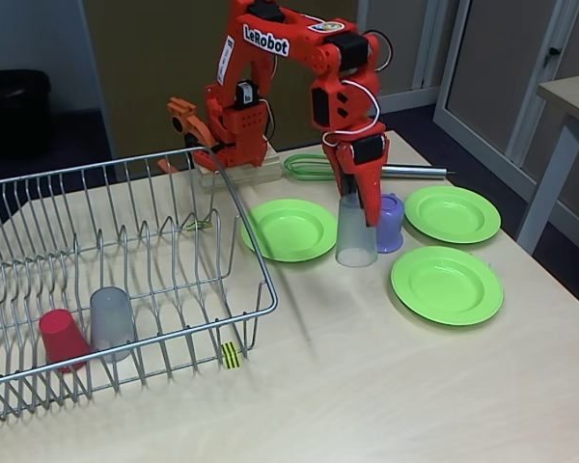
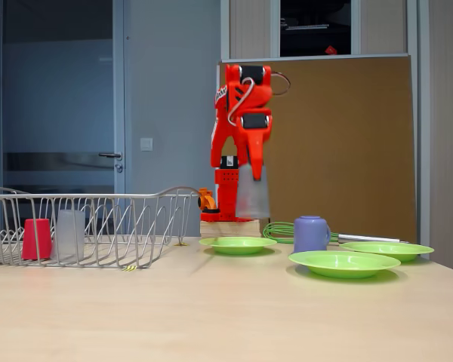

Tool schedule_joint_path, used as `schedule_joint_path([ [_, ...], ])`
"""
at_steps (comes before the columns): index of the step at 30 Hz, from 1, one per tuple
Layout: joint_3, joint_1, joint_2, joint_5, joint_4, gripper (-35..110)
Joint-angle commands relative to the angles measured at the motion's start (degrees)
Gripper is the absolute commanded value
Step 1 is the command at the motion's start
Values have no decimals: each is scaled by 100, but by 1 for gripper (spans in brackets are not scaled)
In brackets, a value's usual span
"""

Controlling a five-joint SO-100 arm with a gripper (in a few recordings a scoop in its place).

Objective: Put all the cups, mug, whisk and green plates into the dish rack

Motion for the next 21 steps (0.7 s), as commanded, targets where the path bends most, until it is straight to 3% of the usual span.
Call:
schedule_joint_path([
  [1,-360,404,782,-475,220,4],
  [12,-475,2698,1740,-2048,439,4],
  [21,-396,4078,413,-3076,-26,6],
])
